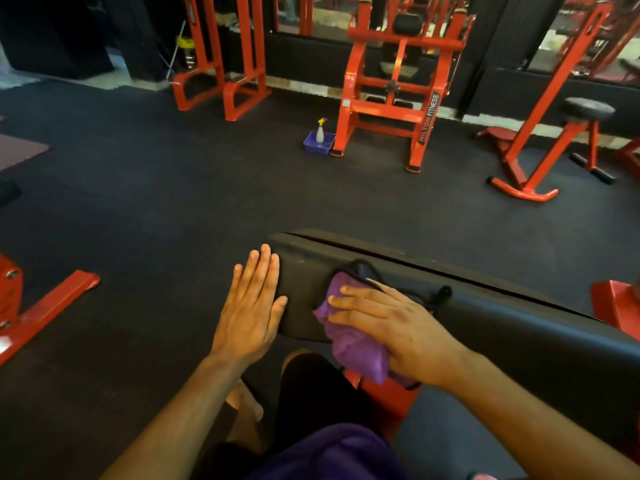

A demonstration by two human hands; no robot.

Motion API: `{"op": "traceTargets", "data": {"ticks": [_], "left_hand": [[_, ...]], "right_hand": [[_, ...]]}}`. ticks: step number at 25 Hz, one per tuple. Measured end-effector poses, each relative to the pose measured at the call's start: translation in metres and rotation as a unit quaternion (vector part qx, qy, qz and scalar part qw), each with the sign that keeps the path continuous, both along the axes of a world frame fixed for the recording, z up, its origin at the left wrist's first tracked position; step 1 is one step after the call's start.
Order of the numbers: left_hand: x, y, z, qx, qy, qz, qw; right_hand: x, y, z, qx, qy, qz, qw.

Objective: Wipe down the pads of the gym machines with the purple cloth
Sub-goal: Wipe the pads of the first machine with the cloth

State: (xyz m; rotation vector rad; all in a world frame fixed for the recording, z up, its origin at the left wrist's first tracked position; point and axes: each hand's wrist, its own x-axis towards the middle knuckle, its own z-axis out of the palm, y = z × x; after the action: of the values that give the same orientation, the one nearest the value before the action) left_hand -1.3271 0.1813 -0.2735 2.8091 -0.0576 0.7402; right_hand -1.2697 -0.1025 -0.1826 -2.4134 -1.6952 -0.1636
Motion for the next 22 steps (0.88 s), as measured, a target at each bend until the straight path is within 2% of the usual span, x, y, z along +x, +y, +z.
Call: {"op": "traceTargets", "data": {"ticks": [3,6,9,12,14,16,22], "left_hand": [[-0.005,-0.022,0.006,-0.013,-0.016,0.0,1.0],[0.002,-0.066,0.024,0.017,-0.042,-0.094,0.995],[0.027,-0.12,0.054,0.09,-0.056,-0.2,0.974],[0.052,-0.153,0.066,0.164,-0.048,-0.236,0.957],[0.058,-0.158,0.061,0.196,-0.041,-0.232,0.952],[0.057,-0.157,0.055,0.2,-0.045,-0.221,0.953],[0.053,-0.154,0.051,0.166,-0.049,-0.185,0.967]], "right_hand": [[-0.009,-0.054,0.025,0.104,0.085,-0.051,0.99],[-0.003,-0.14,0.071,0.186,0.154,-0.181,0.953],[0.018,-0.236,0.098,0.12,0.152,-0.326,0.925],[0.03,-0.28,0.076,0.075,0.204,-0.425,0.879],[0.034,-0.282,0.06,0.095,0.211,-0.454,0.86],[0.039,-0.261,0.06,0.077,0.201,-0.468,0.857],[0.056,-0.127,0.057,0.045,0.196,-0.327,0.923]]}}
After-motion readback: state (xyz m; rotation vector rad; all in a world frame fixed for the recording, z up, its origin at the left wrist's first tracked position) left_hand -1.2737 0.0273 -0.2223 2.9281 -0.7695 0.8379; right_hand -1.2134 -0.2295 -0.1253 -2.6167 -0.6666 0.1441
